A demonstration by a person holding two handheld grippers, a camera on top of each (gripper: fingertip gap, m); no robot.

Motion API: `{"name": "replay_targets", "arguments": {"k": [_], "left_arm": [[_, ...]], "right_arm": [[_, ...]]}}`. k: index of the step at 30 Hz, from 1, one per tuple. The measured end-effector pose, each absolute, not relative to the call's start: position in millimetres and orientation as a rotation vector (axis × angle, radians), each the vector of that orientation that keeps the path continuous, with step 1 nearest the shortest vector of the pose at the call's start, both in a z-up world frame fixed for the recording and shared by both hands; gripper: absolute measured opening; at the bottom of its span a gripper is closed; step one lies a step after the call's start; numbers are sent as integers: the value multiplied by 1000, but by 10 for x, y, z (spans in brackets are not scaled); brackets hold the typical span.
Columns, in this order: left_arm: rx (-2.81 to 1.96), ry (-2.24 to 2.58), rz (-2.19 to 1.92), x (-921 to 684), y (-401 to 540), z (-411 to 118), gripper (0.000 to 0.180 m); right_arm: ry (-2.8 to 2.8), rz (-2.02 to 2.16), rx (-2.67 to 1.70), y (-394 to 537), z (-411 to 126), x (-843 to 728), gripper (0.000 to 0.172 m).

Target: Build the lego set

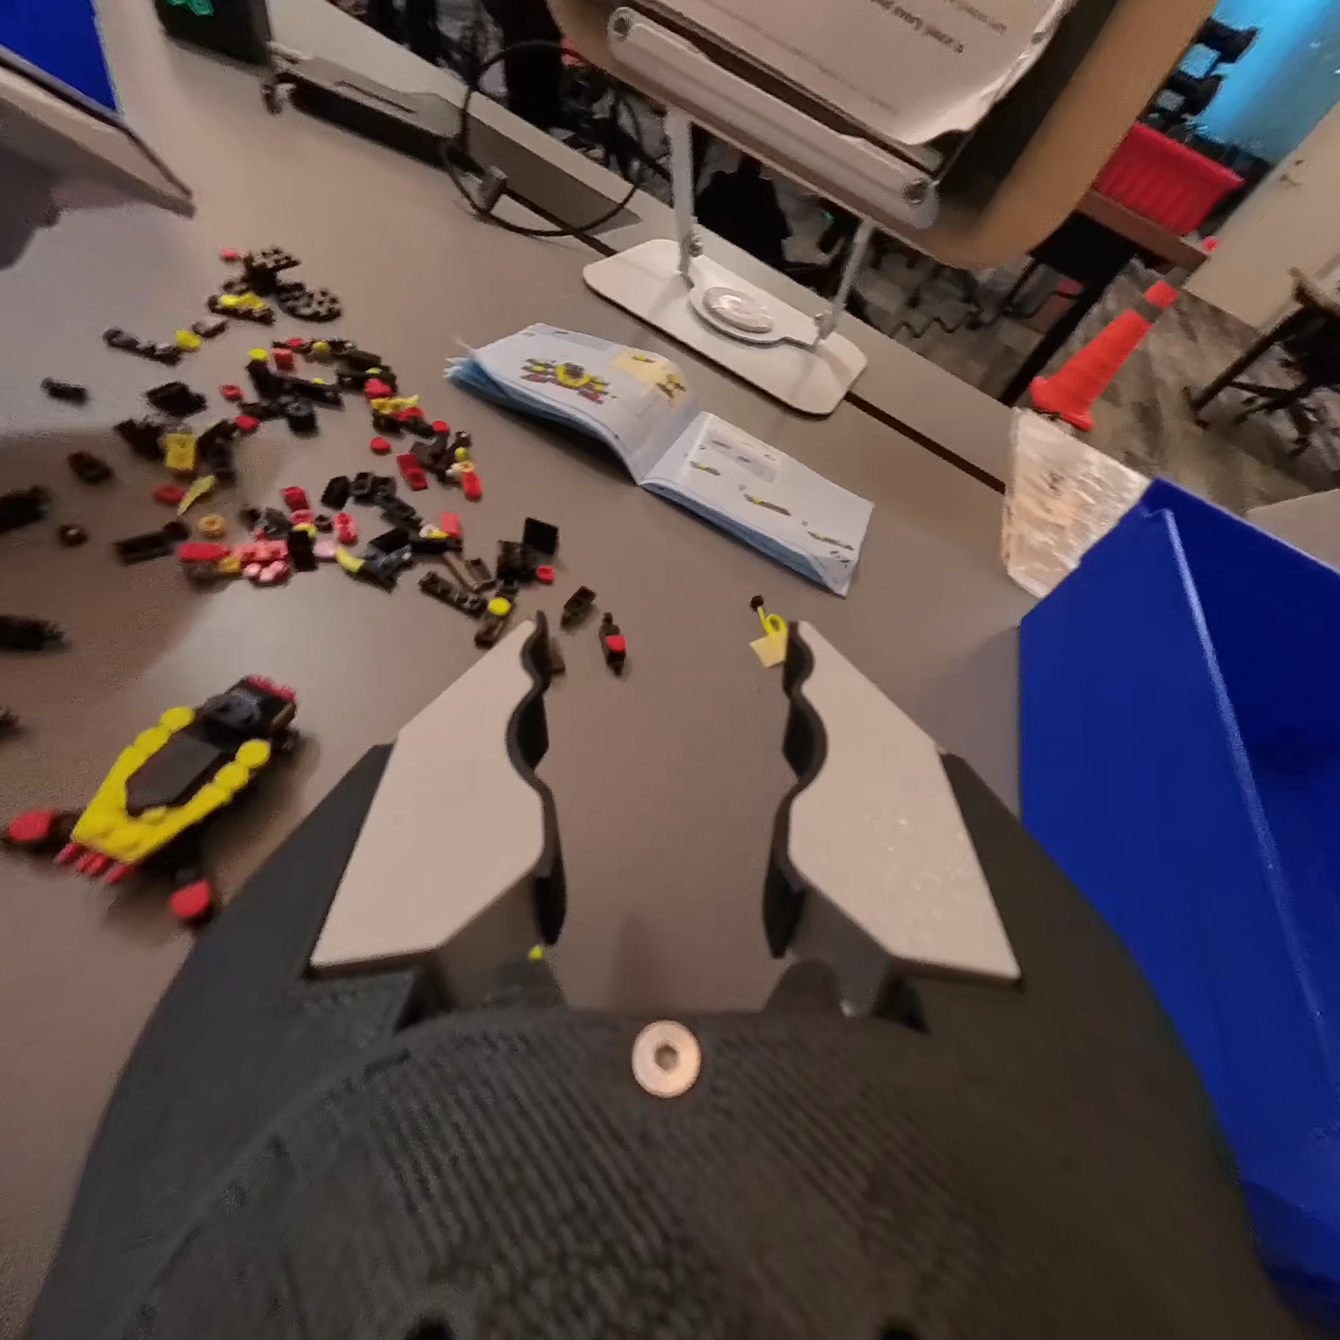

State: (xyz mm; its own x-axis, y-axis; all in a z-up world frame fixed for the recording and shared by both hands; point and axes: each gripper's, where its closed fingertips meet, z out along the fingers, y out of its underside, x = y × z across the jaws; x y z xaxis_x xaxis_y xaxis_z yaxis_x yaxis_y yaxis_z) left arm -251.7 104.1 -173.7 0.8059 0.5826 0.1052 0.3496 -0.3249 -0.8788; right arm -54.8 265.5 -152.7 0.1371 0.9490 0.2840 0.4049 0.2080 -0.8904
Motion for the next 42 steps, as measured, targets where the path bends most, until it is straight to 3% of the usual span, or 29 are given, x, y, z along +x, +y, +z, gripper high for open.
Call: {"name": "replay_targets", "arguments": {"k": [4, 9, 15, 29, 32, 35, 42], "left_arm": [[-1903, -726, 292, -2425, 1136, -1682, 0], [-1903, -741, 247, -2410, 1130, -1730, 0], [-1872, -773, 234, -2465, 1056, -1699, 0], [-2029, -754, 137, -2231, 1023, -1926, 0], [-2206, -638, 295, -2218, 919, -2028, 0], [-2314, -530, 711, -2520, 665, -2007, 0], [-2507, -335, 1224, -2706, 343, -2122, 0]], "right_arm": [[-1320, 774, -1488, 2702, -1411, -723, 78], [-1230, 921, -1512, 2722, -1221, -925, 67], [-1050, 947, -1500, 2995, -976, -910, 81], [-1246, 1035, -1626, 2582, -1439, -843, 80], [-1407, 962, -1549, 2401, -1529, -837, 79], [-1467, 754, -1440, 2477, -1558, -771, 76], [-1517, 798, -1384, 2195, -1562, -831, 73]]}}
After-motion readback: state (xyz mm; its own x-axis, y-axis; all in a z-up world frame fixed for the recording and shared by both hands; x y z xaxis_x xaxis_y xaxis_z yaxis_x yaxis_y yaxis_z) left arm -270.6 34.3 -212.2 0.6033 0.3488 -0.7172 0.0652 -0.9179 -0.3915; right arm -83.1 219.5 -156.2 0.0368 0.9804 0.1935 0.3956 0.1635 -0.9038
